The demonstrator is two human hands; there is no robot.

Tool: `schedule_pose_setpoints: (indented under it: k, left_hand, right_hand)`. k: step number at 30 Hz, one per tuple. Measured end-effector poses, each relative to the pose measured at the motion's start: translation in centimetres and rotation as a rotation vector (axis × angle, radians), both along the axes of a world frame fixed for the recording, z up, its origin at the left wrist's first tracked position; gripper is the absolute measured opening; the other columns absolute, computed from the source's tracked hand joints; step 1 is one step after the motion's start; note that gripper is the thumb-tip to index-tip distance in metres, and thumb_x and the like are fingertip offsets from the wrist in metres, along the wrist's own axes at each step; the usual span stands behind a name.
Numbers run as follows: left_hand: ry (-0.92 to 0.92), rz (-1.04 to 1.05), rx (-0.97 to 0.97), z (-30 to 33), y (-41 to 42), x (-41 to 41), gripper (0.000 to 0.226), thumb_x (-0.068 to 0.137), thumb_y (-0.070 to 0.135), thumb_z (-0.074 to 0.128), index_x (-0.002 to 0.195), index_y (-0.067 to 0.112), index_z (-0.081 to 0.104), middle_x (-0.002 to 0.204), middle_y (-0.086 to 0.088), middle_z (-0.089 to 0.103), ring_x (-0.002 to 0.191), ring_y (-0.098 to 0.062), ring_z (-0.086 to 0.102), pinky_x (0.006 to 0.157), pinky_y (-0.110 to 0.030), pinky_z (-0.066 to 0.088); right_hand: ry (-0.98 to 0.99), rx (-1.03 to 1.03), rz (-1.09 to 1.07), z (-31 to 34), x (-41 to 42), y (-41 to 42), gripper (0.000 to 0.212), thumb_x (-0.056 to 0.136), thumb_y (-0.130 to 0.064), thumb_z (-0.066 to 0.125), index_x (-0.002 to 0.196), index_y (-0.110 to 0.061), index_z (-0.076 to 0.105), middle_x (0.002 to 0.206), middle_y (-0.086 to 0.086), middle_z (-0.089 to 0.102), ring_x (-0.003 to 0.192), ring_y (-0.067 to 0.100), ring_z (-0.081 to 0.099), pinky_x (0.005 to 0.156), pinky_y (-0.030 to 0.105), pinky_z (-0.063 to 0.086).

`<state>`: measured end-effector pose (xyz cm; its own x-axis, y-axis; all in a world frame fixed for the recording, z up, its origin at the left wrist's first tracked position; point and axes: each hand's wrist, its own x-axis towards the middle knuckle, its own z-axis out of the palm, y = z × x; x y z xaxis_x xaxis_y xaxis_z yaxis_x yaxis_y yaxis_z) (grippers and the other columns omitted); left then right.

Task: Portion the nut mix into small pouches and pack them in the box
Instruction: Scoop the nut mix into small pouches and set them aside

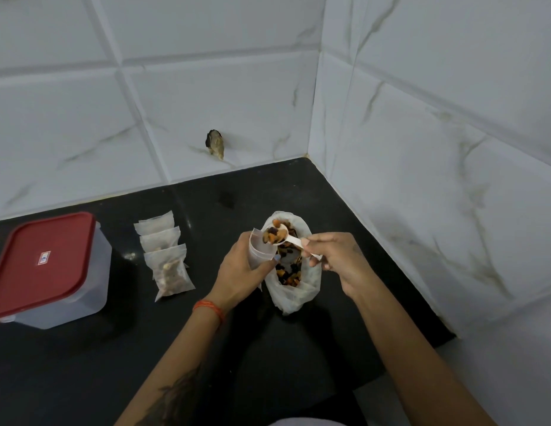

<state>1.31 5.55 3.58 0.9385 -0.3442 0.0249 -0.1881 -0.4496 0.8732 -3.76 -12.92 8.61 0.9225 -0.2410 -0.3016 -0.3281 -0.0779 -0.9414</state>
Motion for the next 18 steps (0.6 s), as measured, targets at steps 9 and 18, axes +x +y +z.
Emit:
schedule_pose_setpoints:
  k: [9,18]
  left_hand:
    - [0.031,0.009,-0.094,0.4,-0.3,-0.7,0.041,0.084,0.030,0.069,0.116,0.033,0.043,0.107,0.015,0.058,0.101,-0.004,0.057,0.080,-0.017,0.046]
    - [0.041,0.013,-0.114,0.6,-0.3,-0.8,0.043,0.084,0.031,0.069,0.118,0.031,0.043,0.108,0.017,0.057,0.100,0.001,0.056,0.077,-0.012,0.045]
  right_hand:
    - [-0.774,-0.948,0.102,-2.2,-0.2,1.7,0.011,0.079,-0.016,0.071,0.088,-0.017,0.077,0.080,-0.004,0.070,0.067,0.010,0.064,0.056,0.024,0.052]
    - [-0.637,-0.726,0.046,-1.9,-0.2,1.4,0.012,0.078,-0.017,0.075,0.089,-0.022,0.077,0.083,-0.011,0.071,0.077,0.004,0.065,0.068,0.025,0.055]
